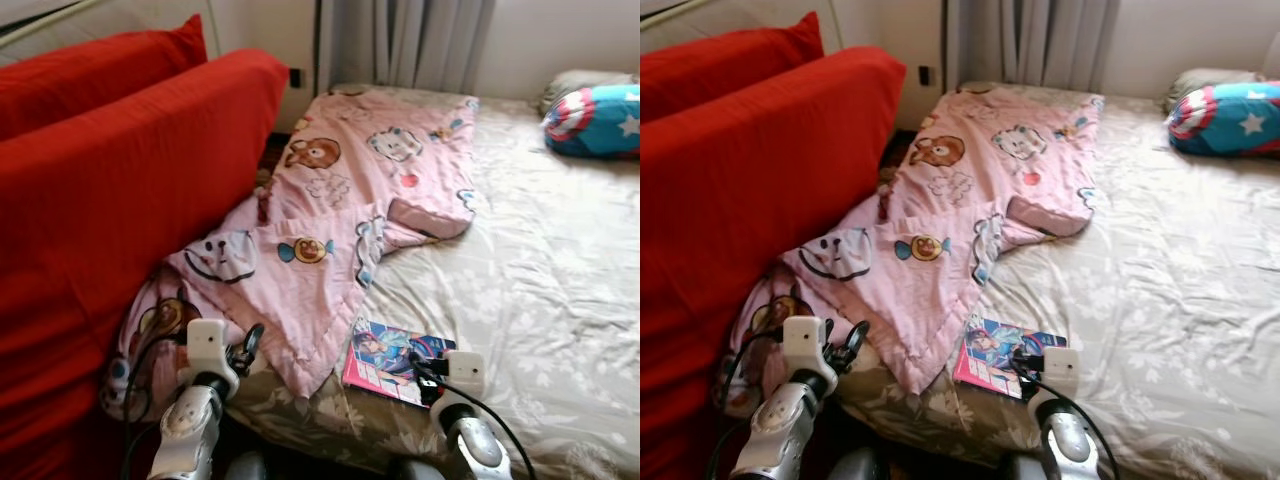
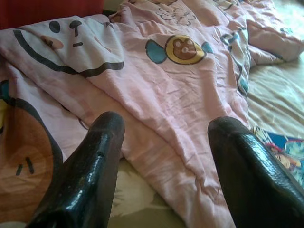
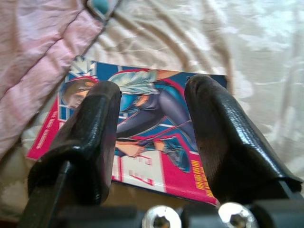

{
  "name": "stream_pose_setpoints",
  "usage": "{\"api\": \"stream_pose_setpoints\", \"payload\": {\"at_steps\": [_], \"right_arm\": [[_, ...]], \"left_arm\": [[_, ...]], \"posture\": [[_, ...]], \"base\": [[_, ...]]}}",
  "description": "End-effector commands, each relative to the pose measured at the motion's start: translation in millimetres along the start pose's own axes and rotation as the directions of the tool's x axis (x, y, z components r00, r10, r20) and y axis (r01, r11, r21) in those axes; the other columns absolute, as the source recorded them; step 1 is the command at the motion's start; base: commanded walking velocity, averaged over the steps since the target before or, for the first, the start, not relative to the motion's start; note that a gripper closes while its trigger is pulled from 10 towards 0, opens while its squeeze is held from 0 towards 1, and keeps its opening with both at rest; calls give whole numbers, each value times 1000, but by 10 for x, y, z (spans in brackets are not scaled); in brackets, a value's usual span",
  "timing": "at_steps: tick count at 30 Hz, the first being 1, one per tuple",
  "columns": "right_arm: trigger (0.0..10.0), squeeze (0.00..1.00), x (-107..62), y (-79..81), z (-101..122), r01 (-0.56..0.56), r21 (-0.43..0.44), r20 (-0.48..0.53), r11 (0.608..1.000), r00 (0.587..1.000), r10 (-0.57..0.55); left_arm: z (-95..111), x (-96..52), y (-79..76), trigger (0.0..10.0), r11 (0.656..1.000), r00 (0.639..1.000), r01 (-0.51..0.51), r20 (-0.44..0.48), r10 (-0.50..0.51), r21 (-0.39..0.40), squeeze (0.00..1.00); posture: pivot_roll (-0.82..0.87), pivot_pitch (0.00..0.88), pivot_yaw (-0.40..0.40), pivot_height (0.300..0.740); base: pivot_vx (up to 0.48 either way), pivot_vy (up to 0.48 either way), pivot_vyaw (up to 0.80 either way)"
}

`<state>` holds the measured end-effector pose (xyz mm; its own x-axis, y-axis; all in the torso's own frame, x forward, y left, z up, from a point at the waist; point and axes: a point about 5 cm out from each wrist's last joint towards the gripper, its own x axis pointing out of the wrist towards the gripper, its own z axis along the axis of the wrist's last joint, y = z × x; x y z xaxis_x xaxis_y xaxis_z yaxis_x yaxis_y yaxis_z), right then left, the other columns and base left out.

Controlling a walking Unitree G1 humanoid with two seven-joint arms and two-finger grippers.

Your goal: Clean up the room

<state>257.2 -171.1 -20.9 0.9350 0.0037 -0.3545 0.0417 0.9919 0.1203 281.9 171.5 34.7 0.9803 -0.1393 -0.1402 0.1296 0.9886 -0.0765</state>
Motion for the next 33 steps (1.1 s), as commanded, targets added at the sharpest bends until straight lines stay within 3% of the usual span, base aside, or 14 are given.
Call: {"api": "stream_pose_setpoints", "payload": {"at_steps": [1,11,16,26,32,33], "right_arm": [[10000,0,5,-57,1,36,15,-12,999,999,-36],[10000,0,97,-171,217,79,-8,45,997,996,-79],[10000,0,118,-144,256,77,-11,57,997,995,-76],[10000,0,90,-54,210,64,10,71,998,995,-64],[10000,0,99,-40,214,62,14,65,998,996,-62],[10000,0,105,-54,223,61,6,63,998,996,-61]], "left_arm": [[9,18,22,10000,1000,1000,4,-7,-3,17,0],[117,138,11,10000,998,1000,19,11,-19,54,0],[140,146,25,10000,998,1000,13,20,-15,63,0],[159,106,200,10000,996,999,-31,21,30,88,0],[253,111,407,10000,989,995,-95,39,91,115,0],[282,113,445,10000,984,995,-94,41,89,153,0]], "posture": [[-48,55,-12,631],[-48,106,-17,631],[-47,129,-20,601],[-35,145,-10,583],[-26,150,1,583],[-29,149,2,583]], "base": [[0,0,0],[0,0,0],[0,0,0],[0,0,0],[0,0,0],[0,0,0]]}}
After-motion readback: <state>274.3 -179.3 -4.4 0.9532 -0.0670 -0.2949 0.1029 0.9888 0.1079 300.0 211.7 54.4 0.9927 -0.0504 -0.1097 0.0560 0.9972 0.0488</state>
